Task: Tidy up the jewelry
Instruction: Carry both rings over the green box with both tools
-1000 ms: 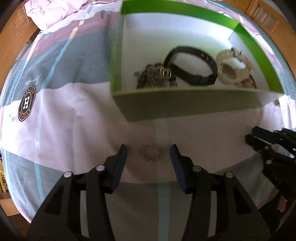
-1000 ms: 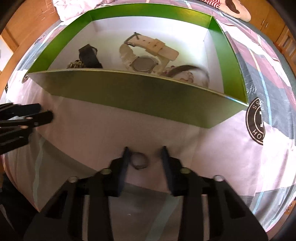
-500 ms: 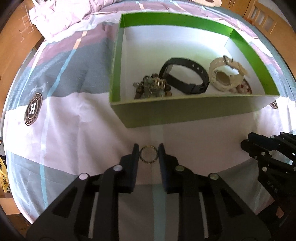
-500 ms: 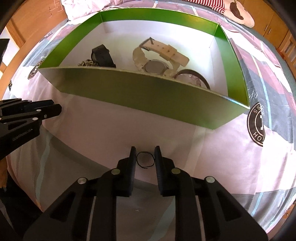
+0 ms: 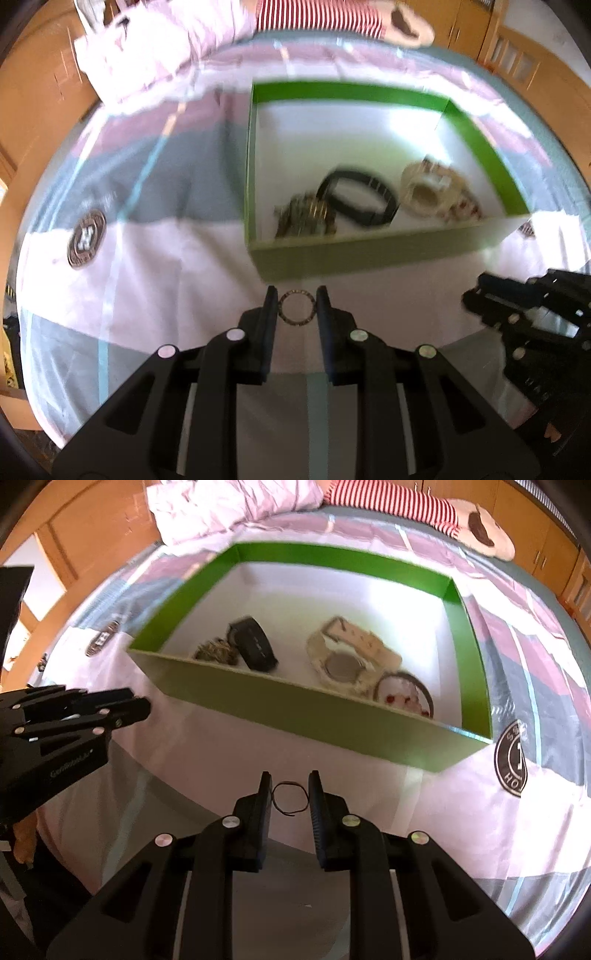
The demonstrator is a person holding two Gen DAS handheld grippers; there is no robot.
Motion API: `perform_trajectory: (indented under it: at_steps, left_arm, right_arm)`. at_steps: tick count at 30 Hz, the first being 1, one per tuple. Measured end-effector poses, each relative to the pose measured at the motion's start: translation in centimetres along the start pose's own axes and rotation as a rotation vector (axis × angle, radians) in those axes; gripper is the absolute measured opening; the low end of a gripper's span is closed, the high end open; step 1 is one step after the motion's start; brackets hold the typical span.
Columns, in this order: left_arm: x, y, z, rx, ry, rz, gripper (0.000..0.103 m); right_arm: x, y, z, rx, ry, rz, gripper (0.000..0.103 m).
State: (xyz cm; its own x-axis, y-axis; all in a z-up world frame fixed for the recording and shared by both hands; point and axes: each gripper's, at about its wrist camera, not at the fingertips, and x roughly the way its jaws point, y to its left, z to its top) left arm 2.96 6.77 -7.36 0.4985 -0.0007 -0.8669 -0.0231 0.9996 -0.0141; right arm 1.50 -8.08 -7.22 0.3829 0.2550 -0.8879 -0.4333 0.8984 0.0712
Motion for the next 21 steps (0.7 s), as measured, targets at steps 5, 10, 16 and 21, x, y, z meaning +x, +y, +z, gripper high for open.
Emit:
perform_trajectory:
  at_steps: [5,10,16,21]
  left_arm:
    - [-0.7,-0.3,0.6,-0.011,-0.036,-0.002,0.021]
    - [-1.9,-0.5,1.0,-0.011,-0.092,0.023,0.021]
    - [-3.3,-1.1,1.9,-0.006,-0.14,0.035,0.021]
    - [-3.9,-1.4,2.7,-0.015,-0.167,0.04,0.021]
  right_arm:
    - [-0.8,-0.7,0.8,0.009,-0.052,0.028,0.02]
    - [-2.9,-1.4,1.4,0.025,-0.151,0.076,0.02]
    - [-4.8,-1.7,2.2,0.045,-0.259,0.097,0.02]
    - [-5.3,-2.6,2.7,0.086,-0.29,0.09,0.02]
